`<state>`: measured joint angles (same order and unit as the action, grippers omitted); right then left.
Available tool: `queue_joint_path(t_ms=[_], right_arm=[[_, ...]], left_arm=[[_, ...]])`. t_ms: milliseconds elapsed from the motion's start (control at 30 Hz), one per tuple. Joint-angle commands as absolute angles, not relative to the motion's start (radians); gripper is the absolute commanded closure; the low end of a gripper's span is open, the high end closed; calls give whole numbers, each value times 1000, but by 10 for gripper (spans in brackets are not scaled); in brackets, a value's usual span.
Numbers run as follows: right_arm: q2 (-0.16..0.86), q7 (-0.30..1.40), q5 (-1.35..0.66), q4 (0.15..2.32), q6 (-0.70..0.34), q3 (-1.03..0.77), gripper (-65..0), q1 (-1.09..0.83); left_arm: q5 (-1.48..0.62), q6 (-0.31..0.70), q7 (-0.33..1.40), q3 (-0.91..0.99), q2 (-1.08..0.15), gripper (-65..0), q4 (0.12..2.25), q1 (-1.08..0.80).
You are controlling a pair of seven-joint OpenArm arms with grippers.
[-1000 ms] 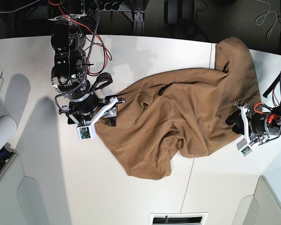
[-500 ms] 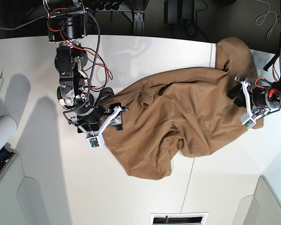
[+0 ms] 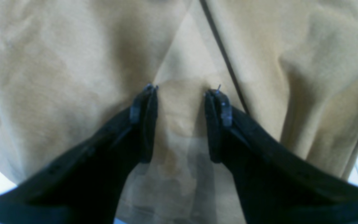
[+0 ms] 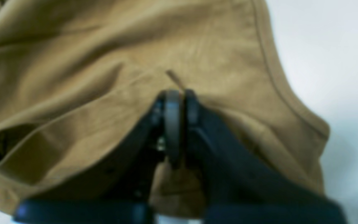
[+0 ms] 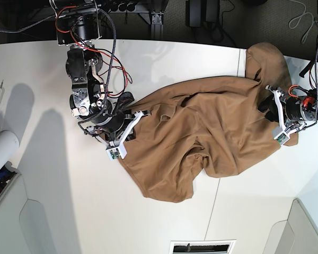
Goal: Layout the t-shirt on the table in an organized manner, then fold the t-shirt properly
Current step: 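Pull the grippers apart to stretch the tan shirt across the table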
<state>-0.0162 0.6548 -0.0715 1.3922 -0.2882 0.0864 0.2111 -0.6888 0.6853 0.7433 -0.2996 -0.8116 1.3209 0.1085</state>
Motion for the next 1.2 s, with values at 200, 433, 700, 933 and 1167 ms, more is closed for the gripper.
queue_joint_path(t_ms=[200, 433, 700, 933, 1167], right_arm=[[-17, 639, -79, 1415, -292, 87, 0, 235], [-17, 693, -78, 1603, -292, 81, 0, 184], [-9, 735, -80, 1860, -299, -42, 0, 9], [22, 730, -188, 1936, -308, -160, 0, -187], [19, 727, -271, 1956, -322, -183, -193, -295]], left_arm=[[-669, 681, 755, -295, -828, -286, 1325, 119], [-598, 681, 696, -295, -828, -286, 1274, 120], [-490, 696, 680, -295, -775, -286, 1112, 239], [-490, 698, 700, -295, -751, -286, 1087, 305], [-588, 698, 790, -295, -758, -286, 1087, 297]])
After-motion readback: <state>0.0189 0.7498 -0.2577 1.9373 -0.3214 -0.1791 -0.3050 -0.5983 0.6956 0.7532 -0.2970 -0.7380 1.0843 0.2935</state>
